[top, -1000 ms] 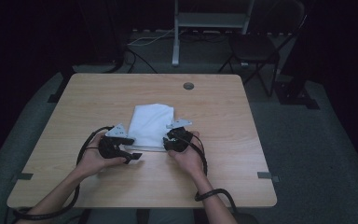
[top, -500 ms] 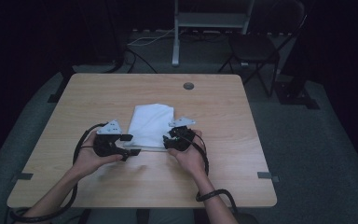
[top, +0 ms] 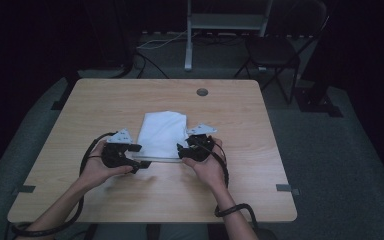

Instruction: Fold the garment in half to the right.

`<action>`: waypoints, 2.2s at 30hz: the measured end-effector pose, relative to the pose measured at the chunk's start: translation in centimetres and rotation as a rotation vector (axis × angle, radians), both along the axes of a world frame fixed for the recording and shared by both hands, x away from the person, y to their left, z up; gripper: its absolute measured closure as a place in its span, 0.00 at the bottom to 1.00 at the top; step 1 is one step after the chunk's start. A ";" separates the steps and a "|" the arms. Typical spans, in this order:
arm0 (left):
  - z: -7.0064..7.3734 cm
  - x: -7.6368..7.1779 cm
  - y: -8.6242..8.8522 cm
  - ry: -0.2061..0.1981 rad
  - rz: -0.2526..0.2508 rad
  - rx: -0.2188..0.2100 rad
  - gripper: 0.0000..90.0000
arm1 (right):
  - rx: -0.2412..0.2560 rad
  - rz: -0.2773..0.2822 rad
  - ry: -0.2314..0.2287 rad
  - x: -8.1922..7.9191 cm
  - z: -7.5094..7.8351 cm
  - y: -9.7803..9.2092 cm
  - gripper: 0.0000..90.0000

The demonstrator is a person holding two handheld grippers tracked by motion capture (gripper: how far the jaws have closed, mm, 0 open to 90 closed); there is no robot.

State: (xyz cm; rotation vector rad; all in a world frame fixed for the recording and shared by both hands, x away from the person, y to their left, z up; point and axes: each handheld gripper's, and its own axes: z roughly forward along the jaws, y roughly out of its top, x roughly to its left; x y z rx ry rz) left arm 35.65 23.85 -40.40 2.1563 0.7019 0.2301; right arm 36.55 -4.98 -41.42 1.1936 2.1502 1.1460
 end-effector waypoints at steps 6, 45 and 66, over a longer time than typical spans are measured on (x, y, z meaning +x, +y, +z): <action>2.1 -0.7 2.0 -0.045 0.018 -0.060 0.24 | 0.022 -0.007 -0.025 -0.7 0.8 -1.6 0.24; 6.5 -7.1 20.7 -0.296 0.399 -0.257 0.24 | 0.078 -0.142 -0.129 -7.5 2.4 -12.5 0.15; -0.2 -9.3 17.4 -0.237 0.382 -0.240 0.24 | 0.103 -0.172 -0.104 -9.9 -1.9 -14.1 0.15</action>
